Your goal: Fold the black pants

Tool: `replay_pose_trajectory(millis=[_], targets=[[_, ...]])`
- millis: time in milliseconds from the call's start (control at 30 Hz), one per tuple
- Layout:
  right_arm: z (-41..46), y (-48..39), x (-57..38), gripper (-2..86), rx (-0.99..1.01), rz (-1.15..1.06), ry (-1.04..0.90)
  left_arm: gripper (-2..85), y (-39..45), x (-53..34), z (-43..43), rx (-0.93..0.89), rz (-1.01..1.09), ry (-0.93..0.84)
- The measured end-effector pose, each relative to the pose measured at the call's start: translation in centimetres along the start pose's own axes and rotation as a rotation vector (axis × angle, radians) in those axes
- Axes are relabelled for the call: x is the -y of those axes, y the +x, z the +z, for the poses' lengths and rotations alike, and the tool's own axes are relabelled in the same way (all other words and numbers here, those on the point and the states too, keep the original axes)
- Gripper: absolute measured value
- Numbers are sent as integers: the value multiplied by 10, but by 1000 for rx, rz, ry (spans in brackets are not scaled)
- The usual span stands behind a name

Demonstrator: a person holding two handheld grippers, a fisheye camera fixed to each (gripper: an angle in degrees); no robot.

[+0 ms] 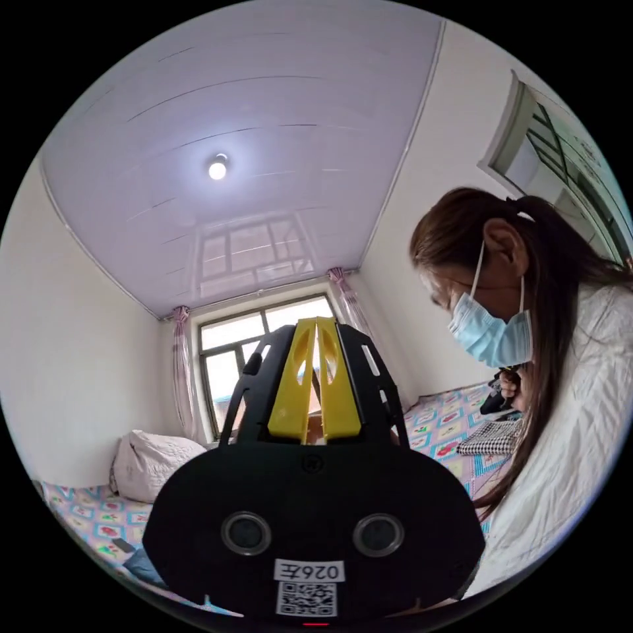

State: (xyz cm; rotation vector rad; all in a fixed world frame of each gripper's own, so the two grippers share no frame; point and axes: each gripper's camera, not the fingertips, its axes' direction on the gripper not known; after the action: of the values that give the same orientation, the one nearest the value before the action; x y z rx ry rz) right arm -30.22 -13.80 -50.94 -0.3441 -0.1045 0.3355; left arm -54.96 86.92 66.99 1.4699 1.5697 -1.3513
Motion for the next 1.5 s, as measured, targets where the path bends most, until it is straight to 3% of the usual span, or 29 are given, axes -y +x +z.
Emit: replay_pose_trajectory(millis=[100,200,400,467,600,733,867,1000,1167,1333,1500], targets=[[-8,-14,9,-7,-15,-71,-11,-9,32,21,-4,45,104,-84],[-16,-23,17,-3,1,-124,-7,-5,60,30,-13,101,203,-58],[-18,-18,25,59,116,-119,28,3,67,36,-8,-57,210,-53],[-13,-16,27,39,132,-133,0,-4,55,34,7,-115,187,-67],[-1,-9,20,-5,56,-164,-56,-5,31,21,37,64,147,-97],[21,22,-3,-9,2,-30,-144,16,-39,-24,101,37,-139,-327],[66,75,-63,-9,117,267,-308,103,-99,-114,169,-34,-423,-619],[115,104,-149,-5,169,508,-528,136,-131,-198,212,-67,-600,-837],[167,123,-244,25,142,644,-821,152,-176,-297,253,-60,-783,-1148],[210,150,-318,68,53,706,-1014,158,-229,-353,276,-51,-994,-1218],[279,191,-377,91,-28,735,-1075,170,-278,-390,330,-87,-983,-1333]])
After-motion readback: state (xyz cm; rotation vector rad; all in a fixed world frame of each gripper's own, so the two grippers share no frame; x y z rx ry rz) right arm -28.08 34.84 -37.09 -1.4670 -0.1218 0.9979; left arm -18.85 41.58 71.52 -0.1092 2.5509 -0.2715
